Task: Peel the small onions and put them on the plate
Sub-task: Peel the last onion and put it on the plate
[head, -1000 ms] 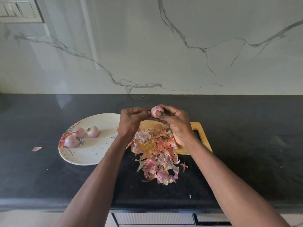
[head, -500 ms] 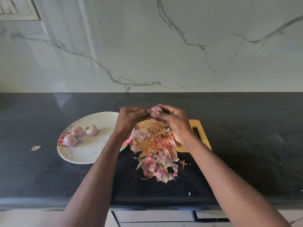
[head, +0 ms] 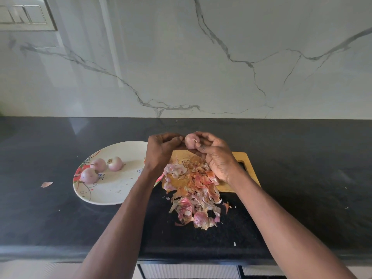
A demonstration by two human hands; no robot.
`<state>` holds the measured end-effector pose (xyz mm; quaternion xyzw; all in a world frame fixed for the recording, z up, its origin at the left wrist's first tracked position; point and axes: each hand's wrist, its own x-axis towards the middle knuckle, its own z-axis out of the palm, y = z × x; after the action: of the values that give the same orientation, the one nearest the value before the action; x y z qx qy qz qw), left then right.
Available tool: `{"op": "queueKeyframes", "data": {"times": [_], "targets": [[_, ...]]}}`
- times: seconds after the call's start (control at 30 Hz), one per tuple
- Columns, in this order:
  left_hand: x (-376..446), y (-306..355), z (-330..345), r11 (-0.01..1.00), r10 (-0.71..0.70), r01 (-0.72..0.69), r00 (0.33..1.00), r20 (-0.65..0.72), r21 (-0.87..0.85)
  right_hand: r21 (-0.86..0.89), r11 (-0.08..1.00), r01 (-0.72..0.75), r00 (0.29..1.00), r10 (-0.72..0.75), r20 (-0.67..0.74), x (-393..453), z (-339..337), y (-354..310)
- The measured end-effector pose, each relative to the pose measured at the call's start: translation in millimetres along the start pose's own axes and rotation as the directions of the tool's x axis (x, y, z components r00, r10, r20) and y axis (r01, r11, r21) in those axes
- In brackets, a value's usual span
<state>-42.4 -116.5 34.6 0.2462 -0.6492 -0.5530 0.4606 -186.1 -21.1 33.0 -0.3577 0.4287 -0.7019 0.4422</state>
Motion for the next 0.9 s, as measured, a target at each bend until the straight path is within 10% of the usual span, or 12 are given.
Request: {"op": "queueKeyframes", "data": {"times": [0.6, 0.9], "targets": [[-0.1, 5.3, -2.7, 0.993, 0.078, -0.063, 0.985, 0.157, -0.098, -0.128, 0.987, 0.098, 0.995, -0.098, 0.004, -5.8, -2.1, -8.0], [4.1, -6.1, -10.5, 0.954, 0.205, -0.247, 0.951, 0.230, 0.171, -0.335, 0.930, 0.148, 0.985, -0.170, -0.035, -5.4, -7.5, -9.5]]}}
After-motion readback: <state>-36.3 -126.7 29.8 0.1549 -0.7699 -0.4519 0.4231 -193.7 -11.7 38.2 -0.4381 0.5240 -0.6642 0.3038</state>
